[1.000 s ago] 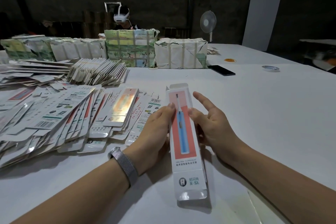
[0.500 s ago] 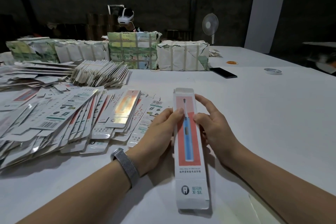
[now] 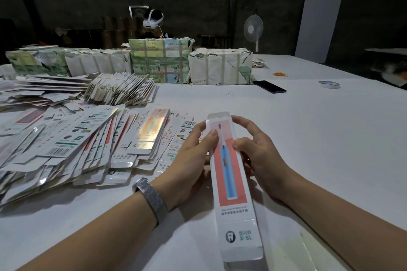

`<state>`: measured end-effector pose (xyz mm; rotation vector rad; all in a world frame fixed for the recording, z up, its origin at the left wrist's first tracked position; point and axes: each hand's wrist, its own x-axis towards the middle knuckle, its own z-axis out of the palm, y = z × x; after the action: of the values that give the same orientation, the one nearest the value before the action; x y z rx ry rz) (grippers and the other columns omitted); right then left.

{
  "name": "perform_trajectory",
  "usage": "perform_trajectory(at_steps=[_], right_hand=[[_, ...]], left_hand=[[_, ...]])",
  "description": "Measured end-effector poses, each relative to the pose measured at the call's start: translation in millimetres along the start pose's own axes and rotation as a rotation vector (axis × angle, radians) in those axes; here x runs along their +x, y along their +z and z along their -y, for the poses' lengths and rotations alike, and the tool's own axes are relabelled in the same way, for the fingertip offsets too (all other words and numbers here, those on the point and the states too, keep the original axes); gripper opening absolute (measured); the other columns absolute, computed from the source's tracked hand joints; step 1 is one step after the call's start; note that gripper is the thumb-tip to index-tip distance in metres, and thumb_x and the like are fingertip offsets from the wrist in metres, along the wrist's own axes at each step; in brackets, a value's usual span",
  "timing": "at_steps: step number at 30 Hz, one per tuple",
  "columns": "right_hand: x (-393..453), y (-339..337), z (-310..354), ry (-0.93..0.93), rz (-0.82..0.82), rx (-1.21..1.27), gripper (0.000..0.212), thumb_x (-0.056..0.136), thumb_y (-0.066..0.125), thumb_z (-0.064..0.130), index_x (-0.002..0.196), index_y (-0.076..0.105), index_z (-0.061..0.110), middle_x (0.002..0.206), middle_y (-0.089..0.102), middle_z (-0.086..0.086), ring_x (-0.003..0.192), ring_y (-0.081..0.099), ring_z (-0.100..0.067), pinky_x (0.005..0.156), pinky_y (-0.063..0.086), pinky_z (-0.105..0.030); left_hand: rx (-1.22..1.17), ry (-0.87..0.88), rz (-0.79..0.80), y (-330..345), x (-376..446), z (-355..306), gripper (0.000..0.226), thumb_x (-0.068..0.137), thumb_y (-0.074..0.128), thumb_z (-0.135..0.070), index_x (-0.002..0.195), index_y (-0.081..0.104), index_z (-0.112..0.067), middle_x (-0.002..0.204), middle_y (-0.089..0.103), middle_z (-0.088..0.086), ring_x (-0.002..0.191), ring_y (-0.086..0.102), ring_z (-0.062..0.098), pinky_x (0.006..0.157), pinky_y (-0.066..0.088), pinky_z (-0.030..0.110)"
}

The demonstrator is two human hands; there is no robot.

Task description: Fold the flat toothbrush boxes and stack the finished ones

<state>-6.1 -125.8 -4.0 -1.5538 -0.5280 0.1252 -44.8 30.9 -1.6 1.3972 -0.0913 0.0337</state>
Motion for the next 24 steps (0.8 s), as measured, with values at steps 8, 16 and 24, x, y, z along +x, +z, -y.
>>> perform_trajectory(at_steps=[8, 16, 24], right_hand=[[3.7, -2.7, 0.2, 0.035, -0.022, 0.065, 0.038, 0.079, 0.048, 0.037, 0.115, 0.054, 0.026, 0.064, 0.065, -0.002, 0.060, 0.063, -0.019, 0.051, 0.049, -0.023], [4.3, 0.3, -4.9, -0.048, -0.121, 0.074, 0.032, 0.082, 0.054, 0.037, 0.110, 0.054, 0.020, 0.092, 0.067, 0.001, 0.081, 0.074, -0.018, 0.066, 0.055, -0.020], [2.3, -1.9, -3.3, -0.090, -0.119, 0.146, 0.033, 0.083, 0.057, 0.031, 0.114, 0.050, 0.035, 0.113, 0.061, 0.004, 0.087, 0.073, -0.020, 0.069, 0.056, -0.025]], left_hand=[[0.087, 0.049, 0.009, 0.8, 1.1, 5.5, 0.019, 0.105, 0.050, -0.037, 0.122, 0.058, -0.038, 0.088, 0.077, 0.000, 0.082, 0.076, 0.021, 0.065, 0.061, 0.031], [0.101, 0.040, 0.029, 1.9, 2.4, 5.0, 0.019, 0.105, 0.048, -0.037, 0.122, 0.057, -0.036, 0.088, 0.077, 0.000, 0.083, 0.075, 0.021, 0.070, 0.060, 0.033], [0.091, 0.042, 0.055, 0.7, -0.6, 4.1, 0.019, 0.103, 0.047, -0.039, 0.119, 0.041, -0.048, 0.078, 0.077, -0.002, 0.069, 0.075, 0.016, 0.058, 0.058, 0.024]])
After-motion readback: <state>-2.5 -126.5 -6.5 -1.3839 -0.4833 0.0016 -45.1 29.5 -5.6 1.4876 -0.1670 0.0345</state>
